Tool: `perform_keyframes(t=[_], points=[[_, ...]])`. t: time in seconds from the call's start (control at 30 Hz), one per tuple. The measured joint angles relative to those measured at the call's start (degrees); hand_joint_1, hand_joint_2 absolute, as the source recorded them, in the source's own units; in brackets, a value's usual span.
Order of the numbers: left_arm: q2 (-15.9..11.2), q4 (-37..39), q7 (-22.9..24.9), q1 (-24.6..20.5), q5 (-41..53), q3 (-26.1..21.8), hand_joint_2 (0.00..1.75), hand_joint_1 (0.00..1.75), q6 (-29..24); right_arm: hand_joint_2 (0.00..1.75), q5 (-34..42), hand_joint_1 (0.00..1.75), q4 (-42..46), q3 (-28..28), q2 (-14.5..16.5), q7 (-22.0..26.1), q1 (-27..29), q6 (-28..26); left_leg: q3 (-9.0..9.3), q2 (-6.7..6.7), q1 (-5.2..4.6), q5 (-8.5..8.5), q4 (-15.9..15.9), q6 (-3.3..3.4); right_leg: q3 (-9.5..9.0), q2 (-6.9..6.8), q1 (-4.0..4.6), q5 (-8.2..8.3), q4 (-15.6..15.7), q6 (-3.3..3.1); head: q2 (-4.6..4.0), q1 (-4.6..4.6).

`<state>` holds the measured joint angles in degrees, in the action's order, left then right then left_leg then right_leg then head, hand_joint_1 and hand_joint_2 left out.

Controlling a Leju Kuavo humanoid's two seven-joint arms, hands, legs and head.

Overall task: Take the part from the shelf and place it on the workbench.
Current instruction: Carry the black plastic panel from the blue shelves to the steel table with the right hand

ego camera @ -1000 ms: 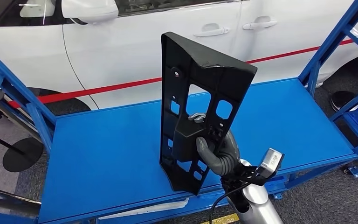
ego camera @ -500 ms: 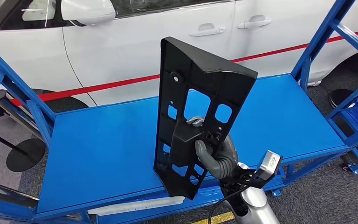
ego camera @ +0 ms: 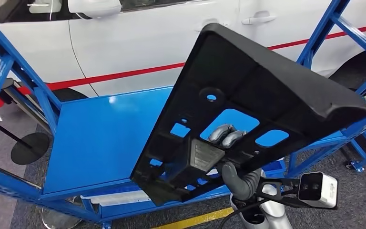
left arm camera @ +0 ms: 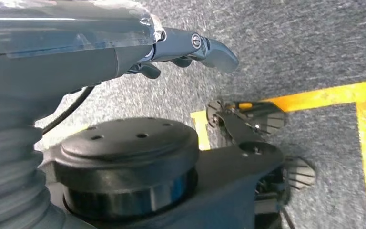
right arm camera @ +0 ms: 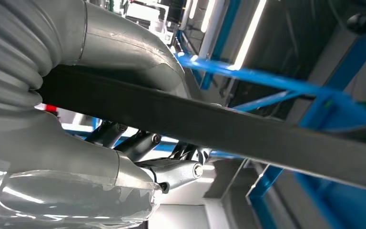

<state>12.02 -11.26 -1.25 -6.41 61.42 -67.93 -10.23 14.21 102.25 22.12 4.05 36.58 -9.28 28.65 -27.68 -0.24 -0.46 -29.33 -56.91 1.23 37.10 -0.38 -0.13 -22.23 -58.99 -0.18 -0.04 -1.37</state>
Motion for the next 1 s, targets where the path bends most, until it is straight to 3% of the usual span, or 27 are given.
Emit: perform_keyframes(t=[0.07,0.17,0.2,0.23,0.27,0.33,0.37,0.43,0.53,0.57,0.6,0.67,0.7,0.73,0.77,0.8,0.87,0.93,1.0], points=[[0.08,0.0,0.04,-0.02,0.0,0.02,1.75,0.0,0.03,1.75,0.05,1.75,0.7,0.01,0.1,-0.07,-0.07,0.25,-0.51,0.31,0.26,1.5,0.83,0.65,0.65,0.17,-0.1,-2.01,-1.25,0.6,0.0,0.04],[0.13,0.0,0.05,-0.11,0.01,0.02,1.75,0.0,0.11,1.75,0.07,1.75,1.11,0.02,0.1,-0.06,-0.1,0.33,-2.52,0.67,0.34,3.52,1.08,1.14,3.0,0.34,-0.55,-9.85,-9.99,1.38,-0.01,0.07],[0.13,0.0,0.05,-0.08,0.01,0.02,1.75,0.0,0.14,1.75,0.08,1.75,1.17,0.02,0.09,-0.05,-0.1,0.4,-3.37,0.73,0.33,4.11,0.97,1.02,3.49,0.34,-0.75,-11.11,-13.11,1.66,-0.01,0.07],[0.13,0.0,0.08,-0.07,0.02,0.02,1.75,0.0,0.15,1.75,0.15,1.75,1.2,0.02,0.09,-0.04,-0.13,0.64,-4.26,0.78,0.35,4.65,0.78,0.89,3.34,0.33,-0.98,-10.96,-14.93,1.93,0.0,0.06],[0.14,0.0,0.13,-0.06,0.07,0.02,1.75,0.0,0.16,1.75,0.31,1.75,1.23,0.04,0.1,-0.02,-0.25,1.02,-5.18,0.82,0.41,5.13,0.49,0.69,2.3,0.32,-1.25,-9.73,-14.97,2.2,0.0,0.07],[0.15,0.0,0.27,-0.09,0.14,0.02,1.75,0.0,0.19,1.75,1.11,1.75,1.25,0.19,0.1,-0.17,-0.81,2.16,-6.94,0.82,0.58,5.86,-0.43,0.12,-2.6,0.32,-1.86,-7.14,-9.57,2.66,0.0,0.08],[0.17,0.0,0.37,-0.11,0.17,0.03,1.75,0.0,0.2,1.75,1.9,1.75,1.28,0.31,0.12,-0.35,-1.2,2.89,-7.71,0.79,0.59,6.1,-1.02,-0.2,-5.46,0.4,-1.9,-7.1,-5.66,2.69,0.0,0.09],[0.22,0.0,0.58,-0.13,0.16,0.04,1.75,0.0,0.2,1.75,4.22,1.75,1.33,0.58,0.19,-1.03,-2.06,4.62,-8.66,0.74,0.55,6.75,-1.79,-0.97,-8.57,0.52,-1.67,-8.3,-0.59,2.12,0.0,0.06],[0.28,0.0,0.8,0.05,0.15,0.03,1.75,0.0,0.16,1.75,8.21,1.75,1.26,0.99,0.28,-2.53,-3.06,7.23,-9.37,0.68,0.9,7.49,-1.99,-2.2,-7.9,0.34,-1.12,-7.56,0.36,0.38,0.0,0.03],[0.31,0.0,0.8,0.11,0.11,0.03,1.75,0.0,0.15,1.75,9.25,1.75,1.14,1.2,0.31,-3.26,-3.28,7.94,-9.89,0.63,1.06,6.31,-2.77,-2.49,-7.32,0.22,-1.1,-6.9,0.48,-0.18,0.0,0.0],[0.35,0.0,0.74,0.12,0.09,0.03,1.75,0.0,0.14,1.75,10.32,1.75,0.9,1.5,0.32,-4.11,-3.44,8.61,-10.62,0.59,1.16,4.09,-4.59,-2.69,-6.6,0.08,-1.14,-6.18,0.59,-0.64,0.0,-0.03],[0.42,0.0,0.54,0.05,0.2,0.04,1.75,0.0,0.16,1.75,12.33,1.75,-0.29,2.32,0.32,-5.7,-3.56,9.69,-12.33,0.54,1.2,-1.73,-11.06,-2.87,-4.94,-0.02,-0.86,-4.85,0.54,-1.15,0.0,-0.1],[0.42,0.0,0.45,0.01,0.34,0.07,1.75,0.0,0.19,1.75,13.11,1.75,-1.27,2.79,0.28,-6.27,-3.42,10.15,-12.81,0.53,1.17,-3.52,-14.56,-2.85,-4.05,-0.06,-0.66,-4.21,0.49,-1.26,0.0,-0.1],[0.42,0.0,0.41,0.0,0.55,0.14,1.75,0.0,0.22,1.75,13.51,1.75,-2.42,3.26,0.24,-6.61,-3.1,10.43,-12.73,0.5,1.13,-3.93,-17.0,-2.75,-3.13,-0.11,-0.47,-3.57,0.42,-1.31,0.0,-0.11],[0.42,0.0,0.43,-0.01,0.79,0.25,1.75,0.0,0.28,1.75,13.69,1.75,-3.52,3.72,0.2,-6.83,-2.59,10.58,-11.87,0.49,1.07,-3.09,-17.81,-2.58,-2.22,-0.15,-0.31,-2.94,0.33,-1.33,0.0,-0.11],[0.4,0.0,0.52,0.0,1.0,0.39,1.75,0.0,0.34,1.75,13.71,1.75,-4.41,4.14,0.16,-7.01,-1.92,10.59,-10.05,0.47,0.98,-1.49,-16.63,-2.35,-1.34,-0.18,-0.19,-2.34,0.23,-1.3,0.0,-0.1],[0.35,0.0,0.85,0.04,1.45,0.75,1.75,0.0,0.5,1.75,13.47,1.75,-5.72,5.03,0.13,-7.36,-0.28,10.43,-3.88,0.43,0.62,0.22,-9.19,-1.72,-0.06,-0.19,-0.05,-1.25,0.04,-1.06,0.0,-0.1],[0.3,0.0,1.13,0.02,1.77,1.09,1.75,0.0,0.73,1.75,13.06,1.75,-6.59,5.9,0.11,-7.55,1.44,10.1,1.23,0.38,0.18,-1.03,-1.56,-1.13,0.49,-0.31,-0.04,-0.28,0.02,-0.52,0.0,-0.07],[0.29,0.0,1.53,0.08,2.07,1.34,1.75,0.0,1.04,1.75,12.84,1.75,-7.16,6.48,0.1,-7.77,3.4,9.47,2.17,0.34,-0.1,-1.52,0.93,-0.56,0.54,-0.52,-0.16,0.74,0.34,0.18,0.0,-0.04]])
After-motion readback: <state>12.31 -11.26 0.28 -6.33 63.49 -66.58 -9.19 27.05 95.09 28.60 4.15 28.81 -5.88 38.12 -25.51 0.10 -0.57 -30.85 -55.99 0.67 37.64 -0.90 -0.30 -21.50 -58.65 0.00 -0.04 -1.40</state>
